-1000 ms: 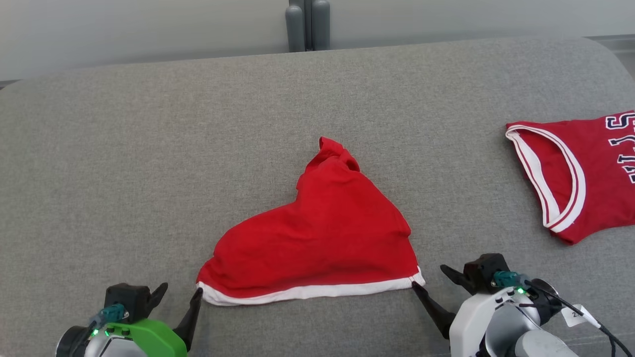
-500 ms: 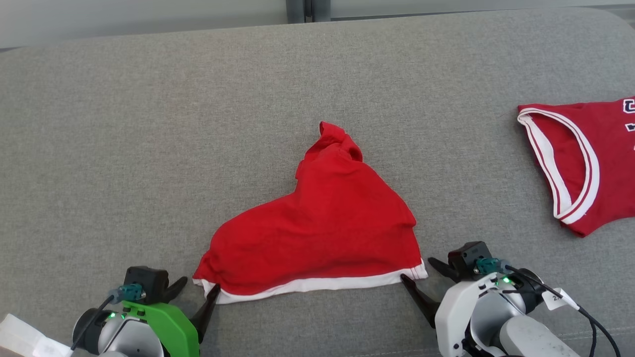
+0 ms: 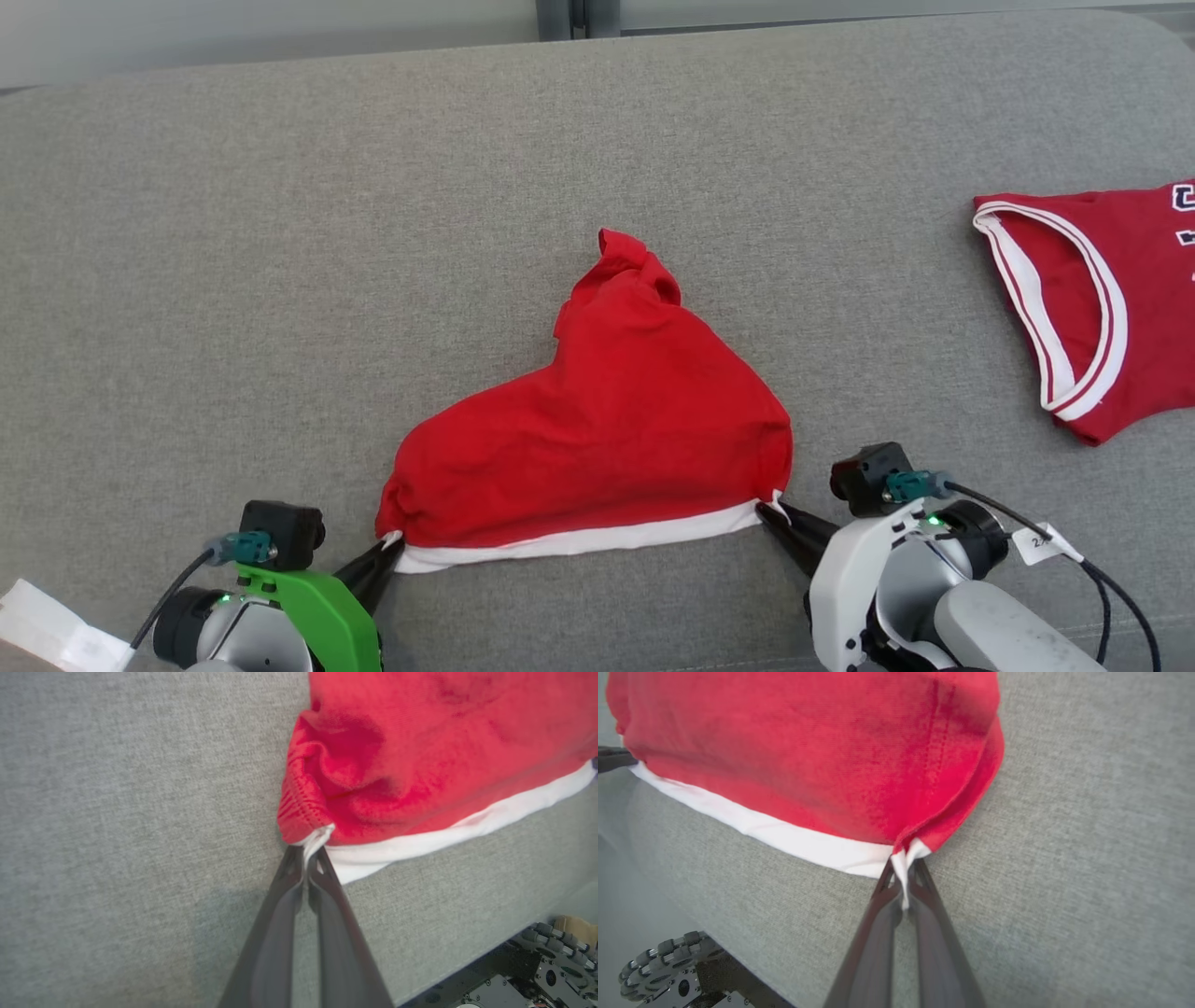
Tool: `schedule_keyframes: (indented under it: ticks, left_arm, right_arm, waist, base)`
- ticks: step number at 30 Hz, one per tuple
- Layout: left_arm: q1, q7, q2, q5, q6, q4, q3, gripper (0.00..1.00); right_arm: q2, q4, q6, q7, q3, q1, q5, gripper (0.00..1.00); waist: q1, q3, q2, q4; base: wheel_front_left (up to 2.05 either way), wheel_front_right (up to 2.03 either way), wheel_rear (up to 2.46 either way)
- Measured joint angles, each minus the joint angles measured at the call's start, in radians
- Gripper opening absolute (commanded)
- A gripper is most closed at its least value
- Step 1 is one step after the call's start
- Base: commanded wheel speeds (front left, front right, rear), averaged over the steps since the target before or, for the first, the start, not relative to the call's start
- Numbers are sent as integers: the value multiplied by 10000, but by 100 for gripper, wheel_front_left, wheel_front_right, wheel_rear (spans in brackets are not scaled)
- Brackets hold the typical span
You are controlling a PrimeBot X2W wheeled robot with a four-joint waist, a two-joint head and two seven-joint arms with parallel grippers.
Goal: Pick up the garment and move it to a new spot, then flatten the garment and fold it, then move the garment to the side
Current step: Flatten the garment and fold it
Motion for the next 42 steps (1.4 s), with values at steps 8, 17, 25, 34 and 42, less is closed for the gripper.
schedule_keyframes:
  ticks: [8, 17, 25, 34, 42]
  left_arm:
    - [841, 738, 345, -1494, 117, -2546, 694, 0]
    - [551, 2324, 1252, -3494, 959, -7946, 2159, 0]
    - [-4971, 4554, 1319, -4775, 1927, -6876, 2644, 0]
    - [-11834, 3124, -443, -2669, 2251, -972, 1918, 0]
    - [-14358, -1402, -1440, -878, 742, 2803, 1501, 0]
  right_arm:
    - [-840, -2341, 0, 282, -1302, 501, 1699, 0]
    - [-1198, -6447, -2, 1267, -4334, 4, 3528, 0]
    - [-464, -5588, -2, 2311, -5265, -4462, 3628, 0]
    - [1611, -867, 10, 522, -5705, -11175, 474, 0]
    - [2502, 2654, 13, -2846, -6203, -14127, -754, 0]
  waist:
    - [0, -65, 0, -75]
    - [0, 519, 0, -271]
    - [0, 1826, 0, -288]
    - [2, 3687, 0, -69]
    - [2, 4953, 0, 119]
  base:
    - [0, 0, 0]
    - [0, 0, 0]
    - [0, 0, 0]
    - [0, 0, 0]
    - [0, 0, 0]
